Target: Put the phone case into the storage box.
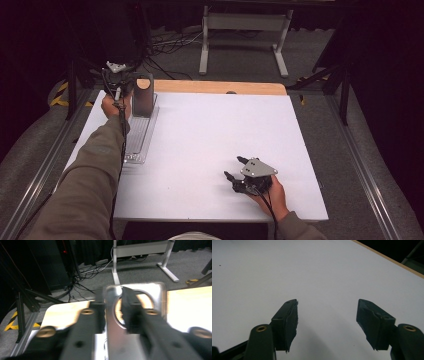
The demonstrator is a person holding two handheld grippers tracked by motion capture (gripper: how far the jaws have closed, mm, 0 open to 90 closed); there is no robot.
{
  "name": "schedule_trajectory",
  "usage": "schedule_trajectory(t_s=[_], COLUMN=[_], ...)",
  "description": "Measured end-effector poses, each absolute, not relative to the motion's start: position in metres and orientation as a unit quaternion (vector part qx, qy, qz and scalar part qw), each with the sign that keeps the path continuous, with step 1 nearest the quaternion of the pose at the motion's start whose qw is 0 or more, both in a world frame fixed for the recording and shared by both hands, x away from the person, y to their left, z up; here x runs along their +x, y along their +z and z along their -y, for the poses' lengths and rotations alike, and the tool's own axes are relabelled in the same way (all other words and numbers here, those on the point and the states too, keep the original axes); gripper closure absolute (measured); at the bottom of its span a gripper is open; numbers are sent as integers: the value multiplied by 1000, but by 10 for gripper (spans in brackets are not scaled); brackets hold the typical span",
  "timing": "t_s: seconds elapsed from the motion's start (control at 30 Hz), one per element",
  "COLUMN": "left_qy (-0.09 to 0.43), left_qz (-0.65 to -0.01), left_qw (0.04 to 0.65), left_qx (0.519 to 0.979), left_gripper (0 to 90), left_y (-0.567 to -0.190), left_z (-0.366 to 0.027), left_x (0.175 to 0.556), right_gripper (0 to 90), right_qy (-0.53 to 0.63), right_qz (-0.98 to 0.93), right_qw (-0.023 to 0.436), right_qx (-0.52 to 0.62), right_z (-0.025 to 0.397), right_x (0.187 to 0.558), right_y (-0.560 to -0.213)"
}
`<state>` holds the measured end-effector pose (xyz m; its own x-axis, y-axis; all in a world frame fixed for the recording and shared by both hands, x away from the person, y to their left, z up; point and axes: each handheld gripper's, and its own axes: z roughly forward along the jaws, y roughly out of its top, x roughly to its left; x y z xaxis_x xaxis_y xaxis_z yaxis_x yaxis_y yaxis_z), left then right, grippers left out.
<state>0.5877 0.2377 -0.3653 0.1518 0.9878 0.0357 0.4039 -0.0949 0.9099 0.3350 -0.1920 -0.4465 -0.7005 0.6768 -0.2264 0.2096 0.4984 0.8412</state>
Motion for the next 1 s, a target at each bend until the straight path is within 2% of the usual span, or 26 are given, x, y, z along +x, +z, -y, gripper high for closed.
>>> schedule_trajectory(t_s=[0.13,0.2,0.67,1.0], left_qy=[358,351,351,352], left_qz=[-539,-533,-484,-461], left_qw=[406,412,441,448], left_qx=[645,650,669,680], left_gripper=[697,647,446,364], left_y=[-364,-363,-356,-354], left_z=[-240,-241,-246,-249], left_x=[586,585,562,544], right_gripper=[341,340,337,336], right_qy=[421,422,433,440], right_qz=[-820,-819,-811,-808], right_qw=[279,282,293,296], right_qx=[269,266,264,258], right_z=[191,191,193,190], right_x=[334,333,332,336], right_y=[-446,-445,-439,-434])
